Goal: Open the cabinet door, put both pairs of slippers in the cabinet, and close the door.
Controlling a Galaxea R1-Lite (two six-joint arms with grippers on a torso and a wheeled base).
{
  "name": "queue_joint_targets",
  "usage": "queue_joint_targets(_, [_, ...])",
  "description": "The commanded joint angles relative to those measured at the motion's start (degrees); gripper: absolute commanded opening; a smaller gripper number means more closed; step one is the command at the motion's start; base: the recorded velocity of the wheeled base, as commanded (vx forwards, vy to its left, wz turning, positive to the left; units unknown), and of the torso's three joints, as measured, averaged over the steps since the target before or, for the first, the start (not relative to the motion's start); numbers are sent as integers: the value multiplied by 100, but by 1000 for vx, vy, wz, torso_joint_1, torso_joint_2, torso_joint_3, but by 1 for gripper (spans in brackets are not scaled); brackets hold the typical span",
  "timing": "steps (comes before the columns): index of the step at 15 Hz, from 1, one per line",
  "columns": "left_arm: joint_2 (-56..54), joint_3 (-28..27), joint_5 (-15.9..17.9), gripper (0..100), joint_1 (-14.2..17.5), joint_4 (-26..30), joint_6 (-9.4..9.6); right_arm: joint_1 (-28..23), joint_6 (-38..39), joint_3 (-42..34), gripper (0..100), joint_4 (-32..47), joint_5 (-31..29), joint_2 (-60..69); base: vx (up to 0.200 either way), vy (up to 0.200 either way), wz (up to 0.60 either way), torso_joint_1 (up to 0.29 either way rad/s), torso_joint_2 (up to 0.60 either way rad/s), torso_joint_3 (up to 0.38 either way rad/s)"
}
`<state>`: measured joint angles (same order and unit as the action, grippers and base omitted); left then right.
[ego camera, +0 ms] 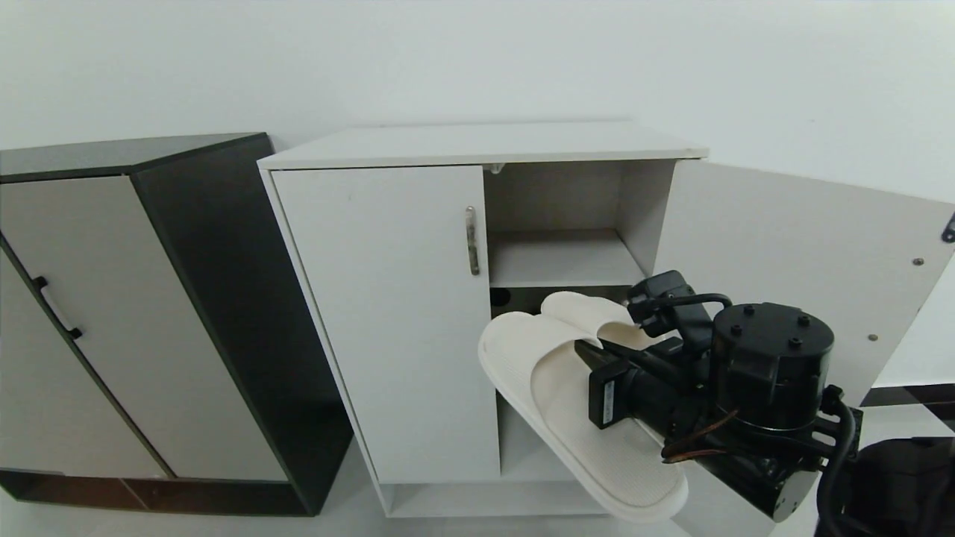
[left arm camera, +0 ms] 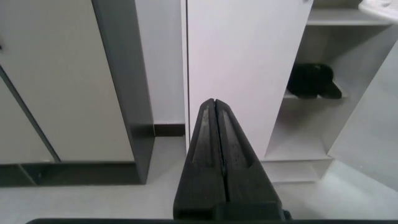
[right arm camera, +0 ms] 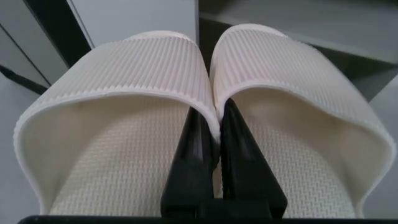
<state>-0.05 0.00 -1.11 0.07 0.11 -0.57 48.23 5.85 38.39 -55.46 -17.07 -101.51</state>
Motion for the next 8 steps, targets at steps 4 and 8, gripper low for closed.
queue_joint_targets(4, [5,0,-12,0,1,7,-22,-252,-427,-191,0,-791,309,-369,0,0,0,-121,270,105])
queue_joint_targets(8, [5,0,-12,0,1,7,-22,-138,-14,811,0,826,-745,-229,0,0,0,-9,52,29])
